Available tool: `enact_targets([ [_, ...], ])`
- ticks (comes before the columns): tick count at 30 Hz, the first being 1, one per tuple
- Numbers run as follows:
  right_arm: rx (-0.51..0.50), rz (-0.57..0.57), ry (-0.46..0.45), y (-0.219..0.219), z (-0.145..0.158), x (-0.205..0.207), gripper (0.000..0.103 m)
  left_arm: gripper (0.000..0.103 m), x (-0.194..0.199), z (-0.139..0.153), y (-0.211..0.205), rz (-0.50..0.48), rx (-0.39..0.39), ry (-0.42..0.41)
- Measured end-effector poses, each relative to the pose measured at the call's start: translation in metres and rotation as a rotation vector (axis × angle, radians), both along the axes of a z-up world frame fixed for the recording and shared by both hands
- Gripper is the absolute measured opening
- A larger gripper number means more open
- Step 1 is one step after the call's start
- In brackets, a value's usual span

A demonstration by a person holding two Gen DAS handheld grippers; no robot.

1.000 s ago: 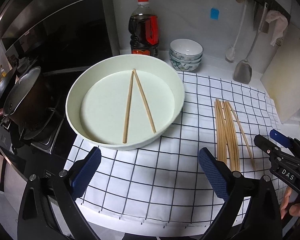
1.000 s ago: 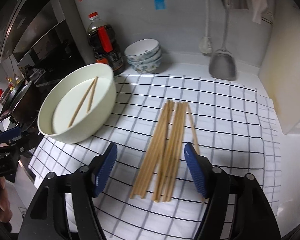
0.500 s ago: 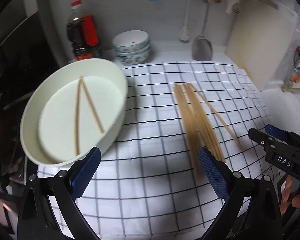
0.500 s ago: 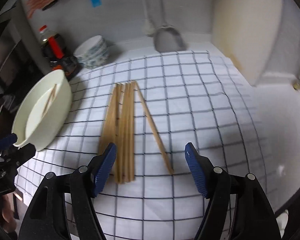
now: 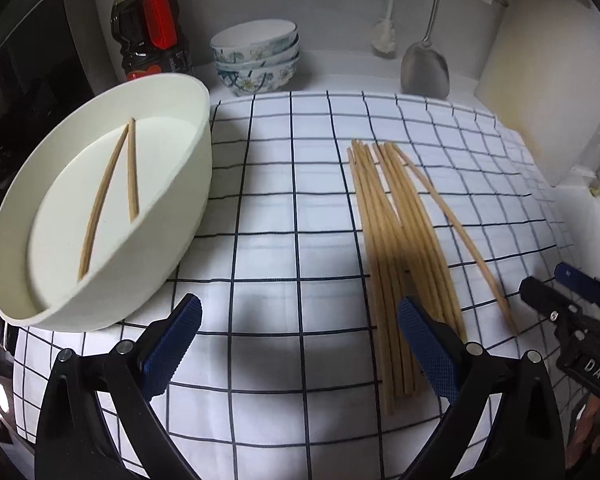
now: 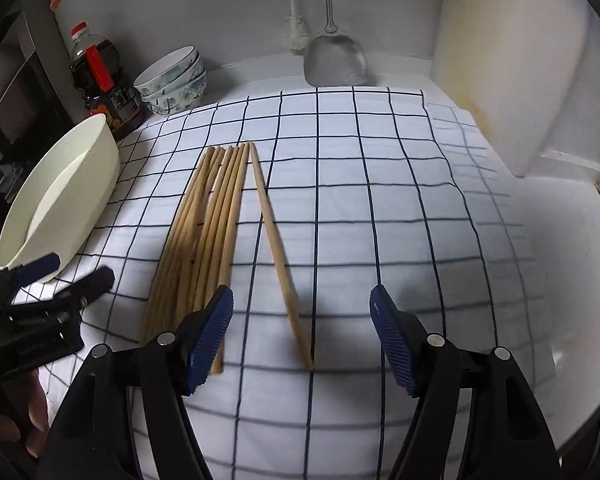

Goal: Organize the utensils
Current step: 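Move both tools back to the bundle and separate single chopsticks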

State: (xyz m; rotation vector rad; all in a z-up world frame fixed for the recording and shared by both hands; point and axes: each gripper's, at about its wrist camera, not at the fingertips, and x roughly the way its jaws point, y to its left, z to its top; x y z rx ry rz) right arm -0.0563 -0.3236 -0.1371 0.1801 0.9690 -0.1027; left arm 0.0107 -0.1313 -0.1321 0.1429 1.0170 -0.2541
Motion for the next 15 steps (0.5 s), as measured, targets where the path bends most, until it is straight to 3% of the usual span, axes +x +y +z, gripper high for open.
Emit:
enact_targets([
  [8, 0.055, 0.014, 0.003, -0.014, -0.025, 0.020, 0.068, 0.097, 0.008, -0.024, -0.009, 0.034, 0.040, 0.051],
  [15, 0.026, 0.033, 0.011, -0.017, -0.035, 0.025, 0.068, 0.097, 0.008, -0.035, -0.015, 0.044, 0.074, 0.049],
])
